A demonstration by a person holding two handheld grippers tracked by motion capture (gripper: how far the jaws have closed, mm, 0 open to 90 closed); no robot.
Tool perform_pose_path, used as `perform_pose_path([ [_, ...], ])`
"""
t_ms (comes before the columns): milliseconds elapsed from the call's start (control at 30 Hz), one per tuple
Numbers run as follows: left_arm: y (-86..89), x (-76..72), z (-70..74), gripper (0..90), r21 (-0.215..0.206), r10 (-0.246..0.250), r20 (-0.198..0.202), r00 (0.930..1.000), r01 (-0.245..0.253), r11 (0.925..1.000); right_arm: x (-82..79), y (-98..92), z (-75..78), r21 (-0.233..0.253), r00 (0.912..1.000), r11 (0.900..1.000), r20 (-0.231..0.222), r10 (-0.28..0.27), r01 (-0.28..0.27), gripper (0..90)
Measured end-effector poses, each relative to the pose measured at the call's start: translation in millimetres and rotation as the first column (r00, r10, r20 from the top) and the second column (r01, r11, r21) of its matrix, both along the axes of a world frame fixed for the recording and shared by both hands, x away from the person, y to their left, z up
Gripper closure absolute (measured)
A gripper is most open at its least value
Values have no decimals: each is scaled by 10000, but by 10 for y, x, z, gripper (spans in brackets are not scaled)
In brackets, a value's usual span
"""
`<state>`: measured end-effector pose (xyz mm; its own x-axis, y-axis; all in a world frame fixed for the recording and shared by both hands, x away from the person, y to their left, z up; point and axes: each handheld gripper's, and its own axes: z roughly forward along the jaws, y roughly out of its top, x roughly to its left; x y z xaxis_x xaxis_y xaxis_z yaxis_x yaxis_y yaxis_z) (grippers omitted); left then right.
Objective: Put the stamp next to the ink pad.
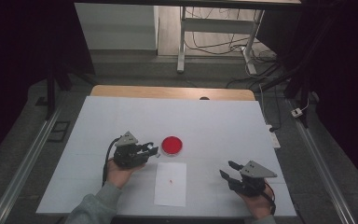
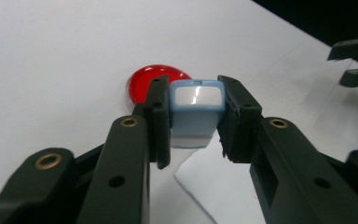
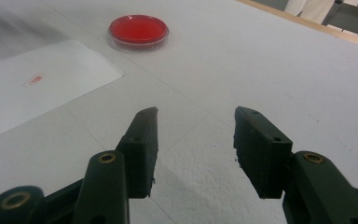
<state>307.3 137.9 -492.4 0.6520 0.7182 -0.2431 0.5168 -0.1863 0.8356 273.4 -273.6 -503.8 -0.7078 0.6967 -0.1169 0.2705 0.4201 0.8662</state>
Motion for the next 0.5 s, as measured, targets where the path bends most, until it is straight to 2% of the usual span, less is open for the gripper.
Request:
perform_pose_path([
  [233,32,42,-39,671,494,220,23,9998,-221,9985,21,-18,-14,-31,10000,10000,-65,-54,54,496],
  [500,44,118,-113,671,985,465,-143,9988,-449,9941,30,-24,-27,-70,9998,9999,-132,-119,118,497],
])
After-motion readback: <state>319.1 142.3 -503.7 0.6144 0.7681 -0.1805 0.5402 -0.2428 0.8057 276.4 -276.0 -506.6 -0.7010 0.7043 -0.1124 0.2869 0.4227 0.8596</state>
